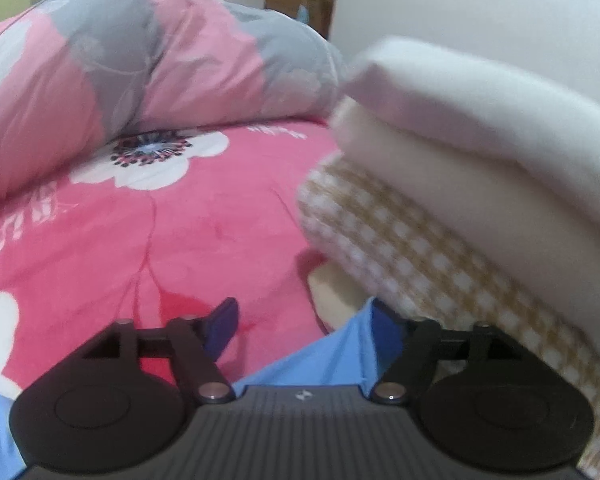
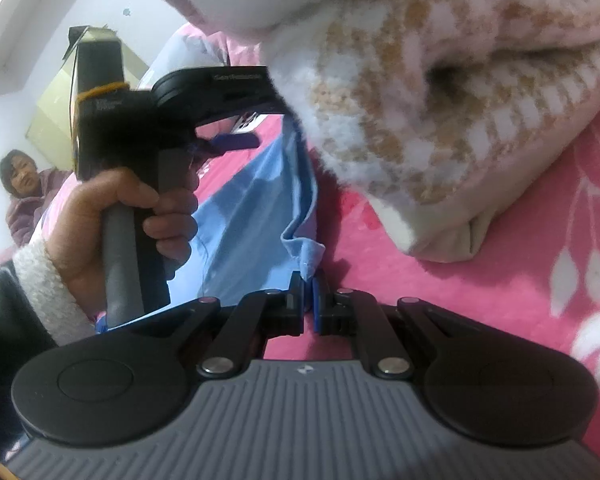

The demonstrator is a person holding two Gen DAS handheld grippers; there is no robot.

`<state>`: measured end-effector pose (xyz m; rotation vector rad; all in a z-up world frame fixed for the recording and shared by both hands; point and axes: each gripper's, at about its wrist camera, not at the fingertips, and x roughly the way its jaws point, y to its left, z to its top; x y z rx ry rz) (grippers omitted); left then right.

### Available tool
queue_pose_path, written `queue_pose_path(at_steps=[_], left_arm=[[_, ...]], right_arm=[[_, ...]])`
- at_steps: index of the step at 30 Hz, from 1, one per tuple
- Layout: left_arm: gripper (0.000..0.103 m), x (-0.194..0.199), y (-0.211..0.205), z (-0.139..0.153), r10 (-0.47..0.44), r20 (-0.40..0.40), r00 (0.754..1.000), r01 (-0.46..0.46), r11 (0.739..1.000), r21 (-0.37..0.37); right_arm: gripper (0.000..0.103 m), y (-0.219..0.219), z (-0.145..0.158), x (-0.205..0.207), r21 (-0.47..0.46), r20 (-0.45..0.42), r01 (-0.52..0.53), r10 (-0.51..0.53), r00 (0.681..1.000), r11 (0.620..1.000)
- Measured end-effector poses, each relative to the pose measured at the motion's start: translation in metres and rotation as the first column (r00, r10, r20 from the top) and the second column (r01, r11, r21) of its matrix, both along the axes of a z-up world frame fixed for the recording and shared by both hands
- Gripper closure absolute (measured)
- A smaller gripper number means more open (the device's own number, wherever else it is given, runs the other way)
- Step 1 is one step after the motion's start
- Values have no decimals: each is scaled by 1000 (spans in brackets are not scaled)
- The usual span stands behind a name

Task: Fold clothes

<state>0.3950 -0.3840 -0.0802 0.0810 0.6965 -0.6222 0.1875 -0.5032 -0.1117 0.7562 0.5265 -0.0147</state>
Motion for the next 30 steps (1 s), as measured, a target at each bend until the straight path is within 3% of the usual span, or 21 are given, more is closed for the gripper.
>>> queue_pose_path(at_steps=[5,9,15,20,30], left_arm=[[21,4,11,8,2,-12,1000,-3,998,-61],[19,6,8,11,-12,-46,999,9,998,-62],[19,8,-6,-1,32,-76,997,-30,999,19],[10,-5,-6,4,10,31,999,-13,996,91],[10,4,20,27,67,-60,996,-68,998,-17]], right_arm=[[99,1,0,-2,7,-2,10,-10,1000,1000],[99,-1,0,-7,16,-1,16,-16,1000,1000],[99,-4,-3,-12,34,-1,29,-29,1000,999],[99,-4,-4,-14,40,-2,26,-26,1000,999],[99,-8,-8,-18,58,-3,29,-29,1000,998]])
